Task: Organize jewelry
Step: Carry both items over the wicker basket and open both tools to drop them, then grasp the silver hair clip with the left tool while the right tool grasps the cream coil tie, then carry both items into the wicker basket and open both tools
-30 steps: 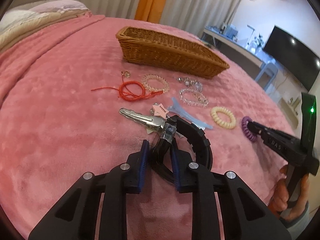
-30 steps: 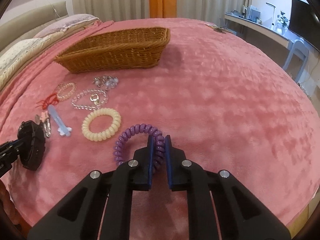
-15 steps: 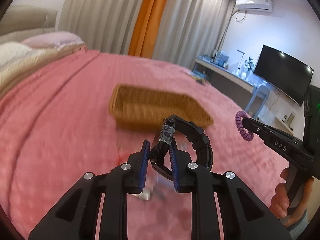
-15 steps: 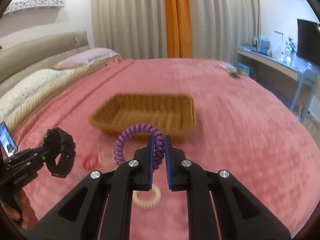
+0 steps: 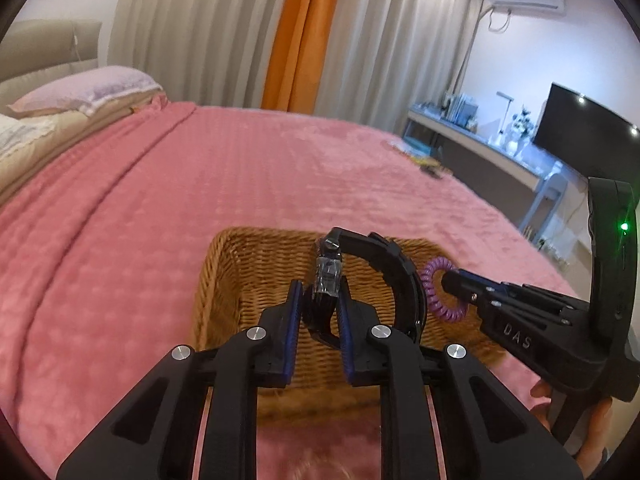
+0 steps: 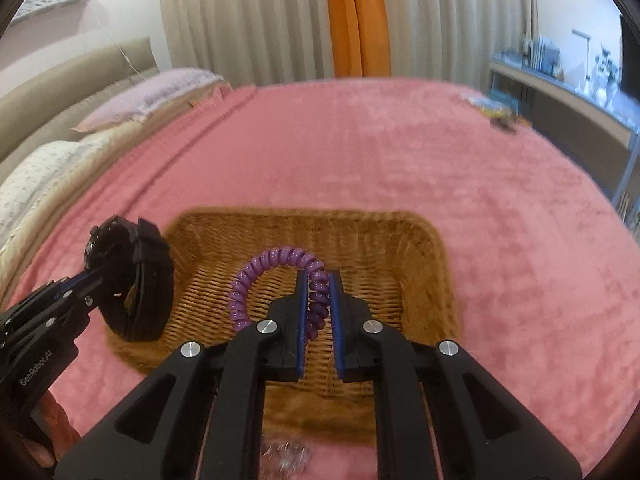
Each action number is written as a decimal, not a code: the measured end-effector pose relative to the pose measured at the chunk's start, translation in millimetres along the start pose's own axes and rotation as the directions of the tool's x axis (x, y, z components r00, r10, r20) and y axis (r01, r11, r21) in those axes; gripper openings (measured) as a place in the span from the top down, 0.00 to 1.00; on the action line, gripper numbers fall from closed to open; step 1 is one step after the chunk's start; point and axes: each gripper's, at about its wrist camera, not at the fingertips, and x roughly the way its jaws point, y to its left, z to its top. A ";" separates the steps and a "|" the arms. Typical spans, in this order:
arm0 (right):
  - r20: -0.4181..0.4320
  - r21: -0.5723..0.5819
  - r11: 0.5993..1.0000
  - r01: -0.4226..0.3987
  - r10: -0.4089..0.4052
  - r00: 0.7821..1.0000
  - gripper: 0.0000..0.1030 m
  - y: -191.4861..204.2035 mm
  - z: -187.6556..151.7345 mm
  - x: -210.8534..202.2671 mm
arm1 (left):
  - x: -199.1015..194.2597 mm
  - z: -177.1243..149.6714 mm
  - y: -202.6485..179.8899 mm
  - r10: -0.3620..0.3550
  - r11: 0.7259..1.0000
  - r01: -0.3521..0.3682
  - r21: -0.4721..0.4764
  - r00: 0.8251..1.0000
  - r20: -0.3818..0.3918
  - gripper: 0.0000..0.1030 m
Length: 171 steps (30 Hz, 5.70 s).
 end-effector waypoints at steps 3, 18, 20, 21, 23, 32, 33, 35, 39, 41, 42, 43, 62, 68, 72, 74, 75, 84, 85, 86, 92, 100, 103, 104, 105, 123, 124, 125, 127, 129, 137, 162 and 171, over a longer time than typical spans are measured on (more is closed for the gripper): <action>-0.058 0.007 1.000 0.002 -0.002 0.998 0.92 -3.2 -3.6 25.4 | 29.3 -5.9 2.2 0.024 1.000 -0.023 0.009 0.998 -0.062 0.86; -0.147 0.009 0.999 0.033 -0.031 0.989 0.64 -13.8 -16.6 44.5 | 42.1 -20.3 16.6 0.003 1.000 -0.002 0.008 0.985 -0.174 0.58; -0.128 0.013 1.000 0.028 -0.026 0.991 0.61 -16.6 -17.1 31.4 | 30.9 -19.2 15.9 0.000 1.000 0.001 0.006 0.986 -0.165 0.58; -0.121 0.014 1.000 0.023 -0.021 0.992 0.61 -18.2 -17.8 25.0 | 24.8 -18.4 16.0 -0.005 1.000 0.006 0.003 0.987 -0.163 0.58; -0.091 0.021 1.000 0.000 0.002 0.996 0.61 -18.8 -20.1 3.3 | 3.3 -19.4 17.8 -0.042 0.999 0.040 -0.018 0.990 -0.137 0.58; 0.085 -0.007 0.998 -0.058 0.058 0.995 0.61 -12.1 -46.1 -111.6 | -112.1 -36.4 9.9 -0.097 0.995 0.097 -0.009 0.995 0.026 0.56; 0.101 -0.015 0.999 -0.050 0.052 0.994 0.61 -10.1 -50.8 -119.9 | -125.8 -42.3 8.1 -0.096 0.995 0.096 -0.004 0.994 0.043 0.56; 0.128 -0.029 0.999 -0.041 0.044 0.991 0.61 -8.8 -65.2 -137.6 | -143.1 -52.1 8.8 -0.097 0.995 0.097 -0.002 0.993 0.060 0.56; 0.148 -0.035 0.999 -0.033 0.038 0.988 0.61 -10.4 -95.0 -149.4 | -161.7 -78.7 12.8 -0.096 0.995 0.098 -0.028 0.994 0.060 0.56; 0.145 -0.043 0.999 -0.014 0.020 0.989 0.61 -9.4 -113.3 -145.5 | -161.3 -98.5 16.8 -0.097 0.994 0.099 -0.050 0.995 0.040 0.56; 0.138 -0.043 0.999 -0.009 0.014 0.990 0.61 -9.2 -119.3 -142.4 | -159.9 -105.8 18.2 -0.097 0.993 0.099 -0.058 0.995 0.028 0.56; 0.124 -0.041 0.999 -0.005 0.010 0.992 0.61 -9.3 -127.1 -137.4 | -154.4 -116.1 20.2 -0.097 0.992 0.097 -0.074 0.995 0.004 0.56; -0.054 -0.002 1.000 -0.009 0.009 0.998 0.61 -17.7 -173.3 -79.8 | -81.9 -171.8 13.5 0.015 0.994 -0.040 -0.104 0.973 -0.230 0.53; -0.069 -0.004 1.000 0.001 -0.001 0.998 0.61 -16.5 -173.9 -75.7 | -85.3 -173.9 13.5 0.040 0.995 -0.059 -0.075 0.970 -0.238 0.60; -0.076 -0.002 1.000 -0.009 0.009 0.997 0.61 -16.7 -172.9 -73.9 | -96.7 -176.0 20.3 0.021 0.998 -0.037 -0.060 0.969 -0.246 0.61; -0.074 -0.007 1.000 -0.012 0.011 0.997 0.61 -15.8 -172.9 -74.1 | -102.2 -177.4 22.3 0.031 0.998 -0.042 -0.043 0.969 -0.245 0.61; -0.072 -0.009 1.000 -0.012 0.011 0.997 0.61 -15.8 -173.3 -74.7 | -105.0 -177.5 23.0 0.039 0.998 -0.049 -0.034 0.969 -0.244 0.61; -0.072 -0.005 1.000 -0.023 0.023 0.997 0.61 -15.8 -173.7 -75.0 | -108.5 -179.9 26.9 -0.020 0.997 0.002 -0.073 0.970 -0.241 0.64; -0.072 -0.003 1.000 -0.025 0.025 0.997 0.61 -15.9 -173.6 -74.9 | -106.3 -180.5 25.0 -0.021 0.997 0.003 -0.071 0.970 -0.244 0.64; -0.073 -0.003 1.000 -0.026 0.026 0.997 0.61 -16.1 -173.6 -75.0 | -104.7 -181.1 23.1 -0.019 0.998 0.003 -0.066 0.969 -0.245 0.63; -0.075 -0.006 1.000 -0.029 0.029 0.997 0.61 -15.8 -173.1 -75.0 | -99.6 -180.9 10.9 -0.005 0.999 -0.005 -0.043 0.970 -0.245 0.55; -0.077 0.001 0.999 -0.039 0.039 0.996 0.61 -16.8 -172.5 -75.2 | -91.9 -182.2 -0.1 0.124 0.992 -0.113 0.060 0.958 -0.259 0.69; -0.085 0.001 0.999 -0.039 0.039 0.996 0.61 -16.6 -172.4 -73.7 | -101.3 -181.8 10.6 0.114 0.993 -0.101 0.061 0.957 -0.268 0.85; -0.087 -0.002 0.999 -0.038 0.038 0.996 0.61 -15.8 -172.3 -73.4 | -103.2 -181.5 15.0 0.107 0.994 -0.094 0.061 0.956 -0.272 0.86; -0.086 -0.005 0.999 -0.037 0.037 0.996 0.61 -15.6 -172.4 -73.8 | -104.9 -180.7 18.7 0.097 0.995 -0.084 0.057 0.957 -0.275 0.86; -0.120 -0.018 0.997 -0.081 0.078 0.990 0.61 -15.0 -179.7 -73.0 | -86.7 -176.1 20.4 0.035 0.998 -0.024 0.050 0.969 -0.243 0.69; -0.127 -0.036 0.997 -0.065 0.060 0.990 0.61 -11.0 -180.4 -70.9 | -86.5 -176.2 21.8 0.029 0.999 -0.019 0.041 0.970 -0.240 0.69; -0.132 -0.052 0.998 -0.044 0.037 0.991 0.61 -7.2 -181.1 -69.2 | -86.0 -176.4 22.4 0.026 0.999 -0.017 0.037 0.971 -0.237 0.69; -0.128 -0.071 0.997 -0.016 0.006 0.992 0.76 -2.9 -181.8 -67.6 | -85.9 -177.4 20.9 0.034 0.999 -0.025 0.046 0.973 -0.226 0.73; -0.118 -0.088 0.996 -0.011 0.000 0.993 0.86 0.7 -182.8 -67.9 | -85.5 -178.8 17.1 0.061 0.997 -0.047 0.067 0.975 -0.213 0.84; -0.024 -0.150 0.988 -0.021 0.017 1.000 0.90 12.8 -184.4 -89.1 | -100.0 -179.6 18.6 0.042 0.997 -0.033 0.066 0.990 -0.134 0.85; 0.271 -0.057 0.998 0.000 0.015 0.962 0.91 8.3 -9.5 -105.4 | -90.2 -5.0 -25.4 -0.077 0.994 0.061 0.089 0.977 0.200 0.84; 0.133 0.004 0.998 0.069 -0.068 0.989 0.91 -13.8 -6.7 -3.6 | 5.4 -6.4 -26.4 -0.071 0.994 0.060 0.092 0.990 0.124 0.84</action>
